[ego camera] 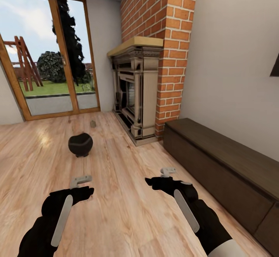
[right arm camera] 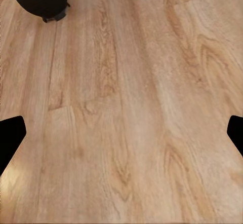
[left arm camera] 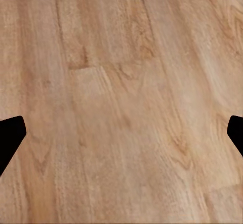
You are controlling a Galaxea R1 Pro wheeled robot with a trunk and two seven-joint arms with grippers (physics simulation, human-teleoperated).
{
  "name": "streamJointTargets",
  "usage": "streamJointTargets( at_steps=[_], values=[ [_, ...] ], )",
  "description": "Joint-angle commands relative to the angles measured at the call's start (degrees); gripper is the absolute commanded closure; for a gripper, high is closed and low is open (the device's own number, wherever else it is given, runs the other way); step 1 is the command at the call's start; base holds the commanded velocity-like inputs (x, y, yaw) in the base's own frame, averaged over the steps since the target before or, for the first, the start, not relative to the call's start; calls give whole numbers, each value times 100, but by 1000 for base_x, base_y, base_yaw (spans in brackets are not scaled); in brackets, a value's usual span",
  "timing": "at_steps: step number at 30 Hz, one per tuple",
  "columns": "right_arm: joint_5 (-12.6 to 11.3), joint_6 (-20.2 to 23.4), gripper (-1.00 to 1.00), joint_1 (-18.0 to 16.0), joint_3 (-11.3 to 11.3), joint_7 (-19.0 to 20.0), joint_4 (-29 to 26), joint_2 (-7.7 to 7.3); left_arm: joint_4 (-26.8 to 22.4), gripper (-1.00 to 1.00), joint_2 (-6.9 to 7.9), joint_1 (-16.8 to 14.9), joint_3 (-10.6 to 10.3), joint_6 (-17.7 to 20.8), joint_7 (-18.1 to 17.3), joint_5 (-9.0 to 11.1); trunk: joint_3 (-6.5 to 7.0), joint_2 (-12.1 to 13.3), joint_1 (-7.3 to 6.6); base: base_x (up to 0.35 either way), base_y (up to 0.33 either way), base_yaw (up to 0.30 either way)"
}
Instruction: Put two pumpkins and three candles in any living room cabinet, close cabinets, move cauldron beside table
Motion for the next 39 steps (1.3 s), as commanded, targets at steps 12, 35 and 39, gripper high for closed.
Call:
streamJointTargets(
  at_steps=[12, 35, 39],
  values=[
    [-34, 20, -100, -4, 1, -15, -5, 17, -4, -100, -9, -3, 155, 19, 36, 70, -6, -3, 2, 95, 299, 67],
    [-43, -5, -100, -4, 10, -10, -248, 9, -4, -100, -8, -3, 156, 19, 33, 70, -6, -3, 2, 241, 193, 122],
    [-43, -11, -100, -4, 10, -9, -248, 10, -4, -100, -7, -3, 156, 19, 33, 70, -6, -3, 2, 293, 204, 0]
  ],
)
